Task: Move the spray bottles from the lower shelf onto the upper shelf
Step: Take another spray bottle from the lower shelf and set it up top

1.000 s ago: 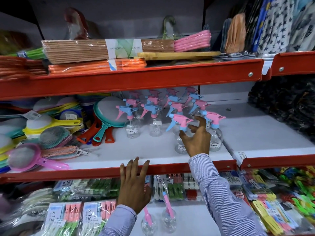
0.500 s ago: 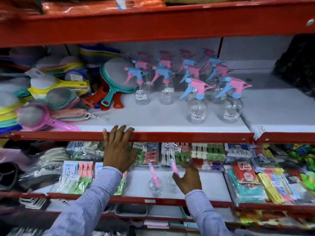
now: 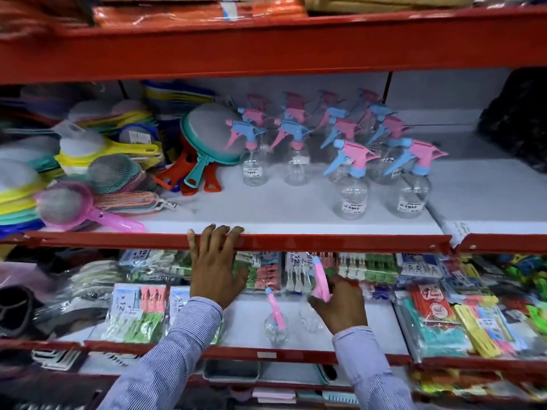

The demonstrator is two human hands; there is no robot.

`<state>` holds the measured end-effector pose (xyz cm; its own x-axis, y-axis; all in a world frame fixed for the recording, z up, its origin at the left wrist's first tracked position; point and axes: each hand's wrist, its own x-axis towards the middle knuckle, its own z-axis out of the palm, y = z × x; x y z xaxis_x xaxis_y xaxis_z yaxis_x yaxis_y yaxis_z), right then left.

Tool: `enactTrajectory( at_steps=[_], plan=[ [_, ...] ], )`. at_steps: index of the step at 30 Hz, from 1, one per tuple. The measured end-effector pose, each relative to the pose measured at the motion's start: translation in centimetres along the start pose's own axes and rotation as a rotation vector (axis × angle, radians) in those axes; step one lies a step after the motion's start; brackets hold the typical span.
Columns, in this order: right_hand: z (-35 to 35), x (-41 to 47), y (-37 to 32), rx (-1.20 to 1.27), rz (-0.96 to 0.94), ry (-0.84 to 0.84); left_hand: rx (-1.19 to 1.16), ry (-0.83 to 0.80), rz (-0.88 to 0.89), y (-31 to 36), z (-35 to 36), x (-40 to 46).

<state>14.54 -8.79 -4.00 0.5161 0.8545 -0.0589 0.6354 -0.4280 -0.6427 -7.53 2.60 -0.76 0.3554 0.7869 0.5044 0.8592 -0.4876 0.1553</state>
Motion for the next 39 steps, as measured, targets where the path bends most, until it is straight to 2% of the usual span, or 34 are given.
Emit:
enactTrajectory(
  at_steps=[4, 7, 11, 14, 22, 30, 39],
  plan=[
    [-6.4, -3.1, -4.2, 0.026, -0.131, 0.183, -0.011, -0.001, 0.018, 0.0, 0.2, -0.3],
    [-10.4, -4.6, -7.7, 0.136, -0.266, 0.334, -0.01, -0.003, 0.02, -0.2, 0.2, -0.2],
    [-12.9, -2.5, -12.1, 0.302, -0.364, 0.41, -0.015, 0.001, 0.052, -0.5, 0.2, -0.2],
    [-12.7, 1.2, -14.6, 0.334, -0.379, 0.412, -0.019, -0.017, 0.052, -0.6, 0.0, -0.1],
    [-9.3, 9.2, -16.2, 0.284, -0.252, 0.413, -0.013, -0.058, 0.059, -0.9, 0.0, -0.2],
    [-7.2, 9.7, -16.4, 0.53, -0.266, 0.526, -0.002, -0.058, 0.058, -0.9, 0.3, 0.0],
    [-6.8, 9.3, -16.1, 0.52, -0.313, 0.554, 0.001, -0.058, 0.049, -0.7, 0.3, 0.0]
  ],
)
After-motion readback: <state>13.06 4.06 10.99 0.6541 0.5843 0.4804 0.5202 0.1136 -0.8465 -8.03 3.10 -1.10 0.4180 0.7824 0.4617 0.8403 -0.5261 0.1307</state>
